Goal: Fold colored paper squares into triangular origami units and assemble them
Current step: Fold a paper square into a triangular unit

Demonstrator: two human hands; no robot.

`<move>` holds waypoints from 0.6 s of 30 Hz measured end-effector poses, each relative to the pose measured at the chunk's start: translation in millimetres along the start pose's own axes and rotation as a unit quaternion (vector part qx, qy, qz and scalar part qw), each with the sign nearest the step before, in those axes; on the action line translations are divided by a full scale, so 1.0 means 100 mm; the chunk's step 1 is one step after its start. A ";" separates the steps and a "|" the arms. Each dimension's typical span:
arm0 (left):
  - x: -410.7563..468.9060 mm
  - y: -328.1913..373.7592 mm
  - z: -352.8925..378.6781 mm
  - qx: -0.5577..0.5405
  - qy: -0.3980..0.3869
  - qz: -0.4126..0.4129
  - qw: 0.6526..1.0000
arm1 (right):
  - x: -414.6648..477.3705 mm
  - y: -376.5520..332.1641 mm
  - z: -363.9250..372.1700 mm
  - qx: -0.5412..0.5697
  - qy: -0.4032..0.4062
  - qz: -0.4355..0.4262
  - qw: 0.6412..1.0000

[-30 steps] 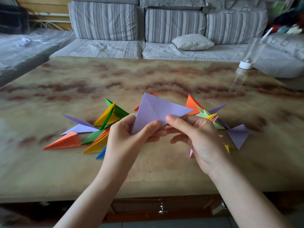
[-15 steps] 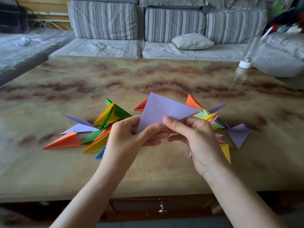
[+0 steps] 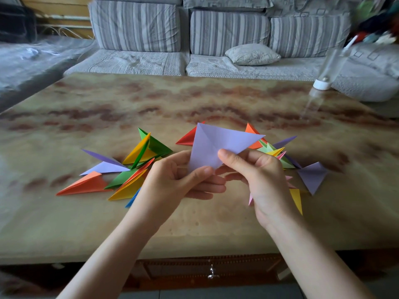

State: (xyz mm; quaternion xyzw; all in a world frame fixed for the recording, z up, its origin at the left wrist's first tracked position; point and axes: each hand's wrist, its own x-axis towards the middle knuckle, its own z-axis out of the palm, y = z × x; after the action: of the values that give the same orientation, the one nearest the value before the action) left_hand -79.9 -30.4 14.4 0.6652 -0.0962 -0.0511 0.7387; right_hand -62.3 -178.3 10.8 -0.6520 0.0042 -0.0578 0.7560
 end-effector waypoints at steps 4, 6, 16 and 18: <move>0.01 0.01 -0.03 0.015 0.024 0.019 0.999 | 0.00 0.00 0.01 -0.007 -0.019 0.009 1.000; 0.01 -0.01 -0.03 0.018 0.022 0.022 0.999 | 0.00 0.01 0.01 -0.004 -0.021 0.009 1.000; 0.02 0.02 -0.05 0.000 -0.024 -0.022 0.999 | 0.02 -0.03 -0.03 0.046 -0.010 -0.006 0.999; 0.01 0.03 -0.06 -0.007 -0.015 -0.020 1.000 | 0.05 -0.04 -0.04 0.056 0.005 -0.018 0.998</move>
State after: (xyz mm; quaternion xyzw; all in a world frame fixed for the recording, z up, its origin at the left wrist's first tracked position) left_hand -78.1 -23.9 16.4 0.6612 -0.0937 -0.0763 0.7404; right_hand -57.8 -183.7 14.4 -0.6086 -0.0064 -0.0748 0.7899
